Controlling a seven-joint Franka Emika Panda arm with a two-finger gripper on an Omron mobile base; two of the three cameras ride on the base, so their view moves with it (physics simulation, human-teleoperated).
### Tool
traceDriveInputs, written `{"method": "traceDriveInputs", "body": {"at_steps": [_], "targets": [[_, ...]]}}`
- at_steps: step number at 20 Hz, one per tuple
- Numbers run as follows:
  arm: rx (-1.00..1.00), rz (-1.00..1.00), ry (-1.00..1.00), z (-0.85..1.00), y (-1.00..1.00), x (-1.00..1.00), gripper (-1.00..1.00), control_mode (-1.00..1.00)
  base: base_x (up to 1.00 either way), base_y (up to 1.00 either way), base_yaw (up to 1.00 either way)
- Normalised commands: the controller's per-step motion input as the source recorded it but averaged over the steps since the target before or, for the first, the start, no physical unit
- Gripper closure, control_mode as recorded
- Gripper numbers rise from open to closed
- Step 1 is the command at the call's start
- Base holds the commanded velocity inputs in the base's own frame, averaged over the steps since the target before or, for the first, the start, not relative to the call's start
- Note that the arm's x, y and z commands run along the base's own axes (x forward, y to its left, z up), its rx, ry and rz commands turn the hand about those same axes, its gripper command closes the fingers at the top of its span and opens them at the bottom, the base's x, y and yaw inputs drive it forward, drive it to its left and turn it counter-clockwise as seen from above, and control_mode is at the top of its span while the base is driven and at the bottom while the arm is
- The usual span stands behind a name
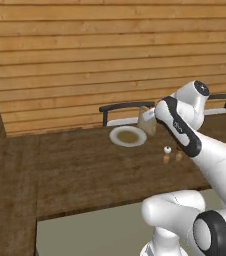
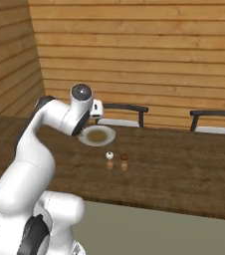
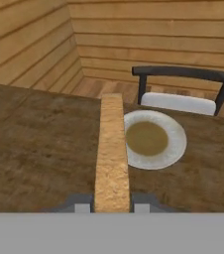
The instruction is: Start the toaster. Once the lever pops up, take the bread to the plate on the dining counter.
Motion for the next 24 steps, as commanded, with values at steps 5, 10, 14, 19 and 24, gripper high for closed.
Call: {"method": "traceDriveInputs", "body": {"at_steps": [5,10,14,19,24], "targets": [[0.0,0.0,0.01,-0.48,0.05,0.57,1.0,-1.0,0.0,0.0,0.0],[0.0,0.0,0.01,-0.46,0.06,0.49,1.0,-1.0,0.0,0.0,0.0],[-0.01,0.0,0.0,-0.52,0.11,0.41,1.0,-1.0,0.0,0.0,0.0],[0.0,0.0,0.0,-0.36,0.13,0.45,1.0,-1.0,0.0,0.0,0.0],[0.0,0.0,0.0,-0.21,0.06,0.49,1.0,-1.0,0.0,0.0,0.0]]}}
